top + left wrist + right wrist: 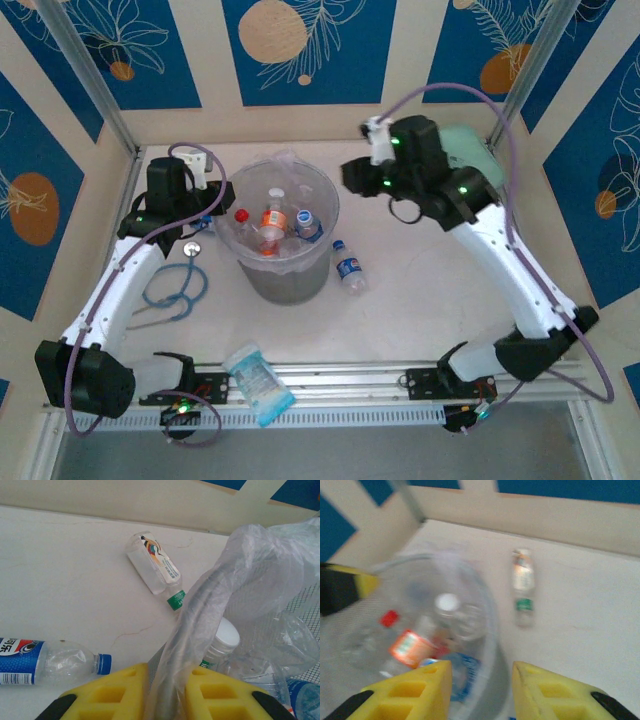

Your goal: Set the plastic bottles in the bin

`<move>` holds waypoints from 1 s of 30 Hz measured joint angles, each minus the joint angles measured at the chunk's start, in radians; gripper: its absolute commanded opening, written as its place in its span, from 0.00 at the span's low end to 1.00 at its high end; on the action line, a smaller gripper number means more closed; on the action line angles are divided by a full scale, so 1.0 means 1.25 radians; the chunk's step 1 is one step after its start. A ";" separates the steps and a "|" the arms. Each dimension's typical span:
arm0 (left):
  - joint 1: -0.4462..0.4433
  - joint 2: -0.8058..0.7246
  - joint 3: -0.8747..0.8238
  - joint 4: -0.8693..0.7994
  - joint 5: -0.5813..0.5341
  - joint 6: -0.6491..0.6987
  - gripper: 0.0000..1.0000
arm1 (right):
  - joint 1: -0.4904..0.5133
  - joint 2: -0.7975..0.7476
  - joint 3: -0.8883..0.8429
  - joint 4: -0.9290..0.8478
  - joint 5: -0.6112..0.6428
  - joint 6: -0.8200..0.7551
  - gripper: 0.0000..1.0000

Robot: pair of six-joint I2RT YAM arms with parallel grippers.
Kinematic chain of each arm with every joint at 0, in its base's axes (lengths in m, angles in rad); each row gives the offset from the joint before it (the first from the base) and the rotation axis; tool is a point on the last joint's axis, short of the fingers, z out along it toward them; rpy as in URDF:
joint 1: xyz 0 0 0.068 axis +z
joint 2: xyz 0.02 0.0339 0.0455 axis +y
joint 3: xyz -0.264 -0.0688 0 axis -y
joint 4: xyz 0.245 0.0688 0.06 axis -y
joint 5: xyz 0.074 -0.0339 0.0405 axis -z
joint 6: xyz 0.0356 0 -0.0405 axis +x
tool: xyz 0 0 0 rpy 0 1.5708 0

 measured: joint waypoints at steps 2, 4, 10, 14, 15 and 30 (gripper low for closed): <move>0.000 0.000 0.000 0.000 0.000 0.000 0.22 | -0.050 -0.028 -0.061 -0.010 0.018 0.031 0.48; 0.000 0.000 0.000 0.000 0.001 0.000 0.22 | -0.085 -0.034 -0.112 -0.033 0.031 0.051 0.56; 0.000 0.000 0.000 0.000 0.001 0.000 0.22 | -0.177 -0.018 -0.234 -0.102 -0.008 0.083 0.73; 0.000 0.001 0.000 0.000 0.001 0.000 0.22 | -0.197 0.049 -0.252 -0.117 -0.069 0.087 0.82; 0.000 0.001 0.000 0.000 0.001 0.000 0.22 | -0.195 0.075 -0.251 -0.116 -0.085 0.087 0.84; 0.000 0.001 0.000 0.000 0.000 0.000 0.22 | -0.127 0.482 -0.050 -0.161 -0.190 0.075 0.98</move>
